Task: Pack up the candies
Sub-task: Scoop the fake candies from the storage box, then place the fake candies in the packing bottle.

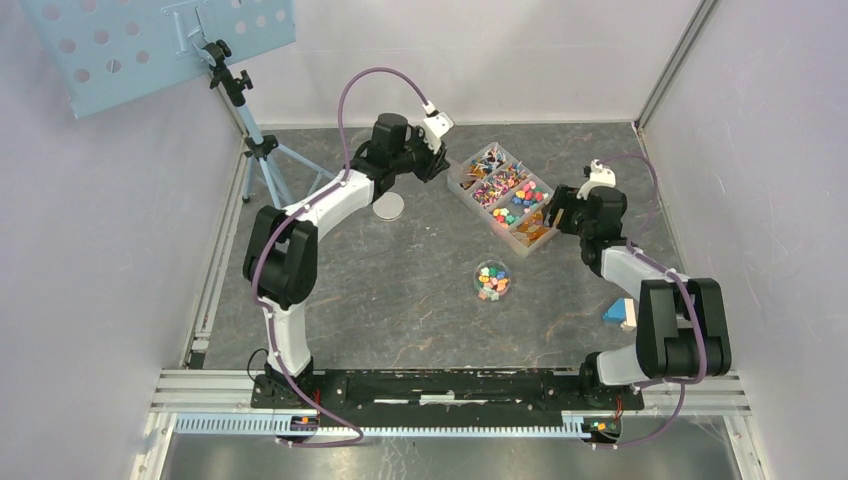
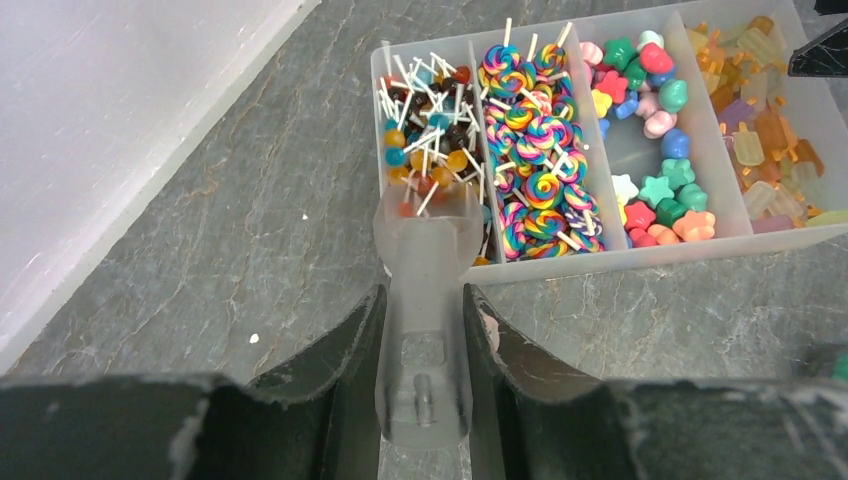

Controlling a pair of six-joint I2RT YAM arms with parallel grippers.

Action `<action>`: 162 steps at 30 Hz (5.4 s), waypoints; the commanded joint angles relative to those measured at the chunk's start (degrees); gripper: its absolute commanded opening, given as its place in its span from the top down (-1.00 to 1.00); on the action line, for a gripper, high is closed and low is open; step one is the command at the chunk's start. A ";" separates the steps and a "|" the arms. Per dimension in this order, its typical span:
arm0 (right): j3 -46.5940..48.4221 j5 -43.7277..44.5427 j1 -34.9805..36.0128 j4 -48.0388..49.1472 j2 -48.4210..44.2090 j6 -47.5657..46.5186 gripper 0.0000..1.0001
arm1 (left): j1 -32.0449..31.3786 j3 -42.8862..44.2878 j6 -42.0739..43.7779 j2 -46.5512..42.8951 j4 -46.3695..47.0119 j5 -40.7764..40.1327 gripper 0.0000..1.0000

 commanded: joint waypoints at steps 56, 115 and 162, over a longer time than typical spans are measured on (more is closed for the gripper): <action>2.69 -5.50 -1.81 4.44 6.66 2.83 -0.39 | 0.22 -16.13 -4.23 1.94 14.97 -3.55 0.95; 2.15 -19.54 -0.91 0.82 -9.34 5.68 -0.07 | -2.08 -11.19 -7.97 -23.36 -16.20 -8.37 0.95; -11.90 -5.24 32.56 -4.44 -38.64 9.86 1.00 | -23.41 -15.41 -17.92 -43.58 -51.30 -11.06 0.95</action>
